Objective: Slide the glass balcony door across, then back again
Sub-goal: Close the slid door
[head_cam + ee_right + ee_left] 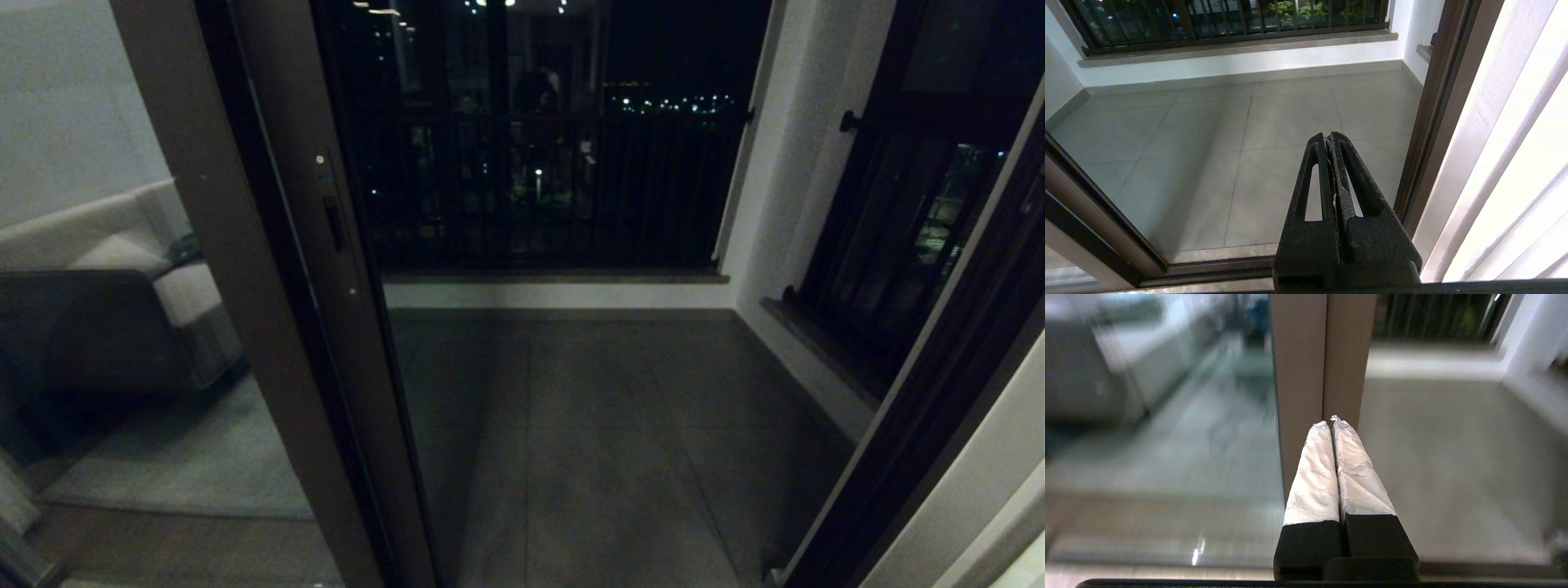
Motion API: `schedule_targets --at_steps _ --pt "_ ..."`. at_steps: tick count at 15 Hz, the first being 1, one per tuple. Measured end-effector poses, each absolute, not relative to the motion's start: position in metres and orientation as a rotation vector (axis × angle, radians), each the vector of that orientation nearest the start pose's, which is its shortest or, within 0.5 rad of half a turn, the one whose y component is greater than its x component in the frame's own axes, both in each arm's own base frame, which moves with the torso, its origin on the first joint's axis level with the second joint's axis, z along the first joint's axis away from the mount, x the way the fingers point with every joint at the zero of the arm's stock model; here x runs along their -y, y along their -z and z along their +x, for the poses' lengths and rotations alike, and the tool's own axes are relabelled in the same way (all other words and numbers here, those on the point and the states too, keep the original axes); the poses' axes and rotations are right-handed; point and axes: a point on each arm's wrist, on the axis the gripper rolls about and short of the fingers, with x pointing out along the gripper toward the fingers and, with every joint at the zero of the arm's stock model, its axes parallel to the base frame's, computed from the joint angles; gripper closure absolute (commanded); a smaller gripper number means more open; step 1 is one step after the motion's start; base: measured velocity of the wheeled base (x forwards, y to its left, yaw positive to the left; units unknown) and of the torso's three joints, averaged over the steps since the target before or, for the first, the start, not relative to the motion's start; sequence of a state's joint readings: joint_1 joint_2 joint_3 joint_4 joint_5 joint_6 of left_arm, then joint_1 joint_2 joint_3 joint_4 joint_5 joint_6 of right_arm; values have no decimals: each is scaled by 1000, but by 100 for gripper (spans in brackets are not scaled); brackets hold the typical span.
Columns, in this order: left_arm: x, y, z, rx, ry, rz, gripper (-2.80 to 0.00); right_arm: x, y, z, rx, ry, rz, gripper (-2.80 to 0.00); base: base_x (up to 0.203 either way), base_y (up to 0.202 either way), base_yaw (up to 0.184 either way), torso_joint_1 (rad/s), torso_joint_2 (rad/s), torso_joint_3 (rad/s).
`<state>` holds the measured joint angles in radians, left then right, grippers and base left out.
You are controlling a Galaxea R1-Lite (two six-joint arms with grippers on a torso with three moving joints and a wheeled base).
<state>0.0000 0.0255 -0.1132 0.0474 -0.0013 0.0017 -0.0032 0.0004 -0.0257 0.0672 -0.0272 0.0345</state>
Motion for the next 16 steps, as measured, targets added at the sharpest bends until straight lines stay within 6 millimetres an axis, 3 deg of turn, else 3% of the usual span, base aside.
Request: schedule_targets --at_steps 4,7,9,12,15,16 --pt "2 -171 -32 109 91 1 0 1 -76 -25 -42 31 34 0 0 0 0 0 0 0" --pt "3 -203 -19 86 145 -27 0 1 -76 -25 -42 31 34 0 0 0 0 0 0 0" --pt "4 -234 -5 78 168 -77 0 1 -76 -25 -42 32 34 0 0 0 0 0 0 0" --pt "5 -288 35 46 234 -116 0 1 -76 -25 -42 31 34 0 0 0 0 0 0 0" --pt "9 -350 92 51 298 -175 0 1 -76 -25 -42 32 35 0 0 0 0 0 0 0" --pt "14 -361 112 29 330 -202 0 1 -75 -25 -42 32 35 0 0 0 0 0 0 0"
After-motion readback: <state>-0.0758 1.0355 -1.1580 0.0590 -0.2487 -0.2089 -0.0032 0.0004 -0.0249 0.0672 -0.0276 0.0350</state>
